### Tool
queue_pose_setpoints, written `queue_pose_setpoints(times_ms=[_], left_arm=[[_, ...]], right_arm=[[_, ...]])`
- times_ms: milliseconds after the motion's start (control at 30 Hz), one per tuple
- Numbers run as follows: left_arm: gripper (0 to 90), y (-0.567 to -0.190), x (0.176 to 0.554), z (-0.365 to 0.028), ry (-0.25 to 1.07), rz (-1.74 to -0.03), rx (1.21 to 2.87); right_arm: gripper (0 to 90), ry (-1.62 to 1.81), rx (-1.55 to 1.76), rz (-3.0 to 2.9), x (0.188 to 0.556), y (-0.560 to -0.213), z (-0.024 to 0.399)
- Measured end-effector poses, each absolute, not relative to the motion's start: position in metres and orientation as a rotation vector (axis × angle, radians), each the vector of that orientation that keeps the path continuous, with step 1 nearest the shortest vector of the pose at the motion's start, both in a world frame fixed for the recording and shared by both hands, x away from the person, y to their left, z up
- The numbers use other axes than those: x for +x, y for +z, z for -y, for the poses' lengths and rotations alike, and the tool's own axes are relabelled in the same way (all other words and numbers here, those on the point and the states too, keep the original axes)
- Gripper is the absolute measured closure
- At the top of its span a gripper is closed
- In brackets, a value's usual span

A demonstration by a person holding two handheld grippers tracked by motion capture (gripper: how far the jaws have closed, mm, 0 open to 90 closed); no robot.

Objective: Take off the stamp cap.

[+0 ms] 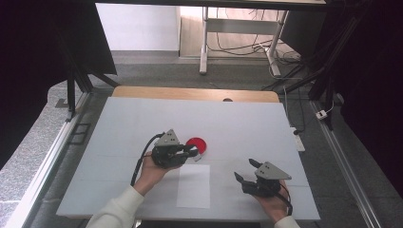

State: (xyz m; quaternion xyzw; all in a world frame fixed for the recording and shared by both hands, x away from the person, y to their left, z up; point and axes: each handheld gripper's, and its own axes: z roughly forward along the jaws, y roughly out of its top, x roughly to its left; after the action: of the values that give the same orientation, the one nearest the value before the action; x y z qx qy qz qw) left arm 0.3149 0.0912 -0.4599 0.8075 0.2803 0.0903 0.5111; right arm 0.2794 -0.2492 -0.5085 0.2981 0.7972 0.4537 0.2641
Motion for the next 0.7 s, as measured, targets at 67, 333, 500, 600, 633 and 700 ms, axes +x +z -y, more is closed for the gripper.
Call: queue_pose_setpoints(times_ms=[67, 333, 500, 600, 633, 700], left_arm=[[75.0, -0.46, 0.315, -0.091, 0.218, -0.67, 1.947], [75.0, -0.459, 0.314, -0.091, 0.217, -0.668, 1.94], [75.0, -0.459, 0.314, -0.089, 0.216, -0.666, 1.941], [75.0, -0.459, 0.314, -0.089, 0.218, -0.666, 1.943], [75.0, -0.459, 0.314, -0.089, 0.219, -0.667, 1.943], [75.0, -0.459, 0.314, -0.089, 0.219, -0.669, 1.943]], right_arm=[[26.0, 1.229, 0.802, -2.16, 0.279, -0.509, 0.246], [26.2, 1.232, 0.762, -2.185, 0.279, -0.51, 0.233], [26.2, 1.238, 0.755, -2.192, 0.279, -0.511, 0.229], [26.3, 1.238, 0.757, -2.194, 0.279, -0.511, 0.228], [26.3, 1.237, 0.755, -2.194, 0.279, -0.511, 0.227], [26.3, 1.238, 0.749, -2.195, 0.279, -0.511, 0.226]])
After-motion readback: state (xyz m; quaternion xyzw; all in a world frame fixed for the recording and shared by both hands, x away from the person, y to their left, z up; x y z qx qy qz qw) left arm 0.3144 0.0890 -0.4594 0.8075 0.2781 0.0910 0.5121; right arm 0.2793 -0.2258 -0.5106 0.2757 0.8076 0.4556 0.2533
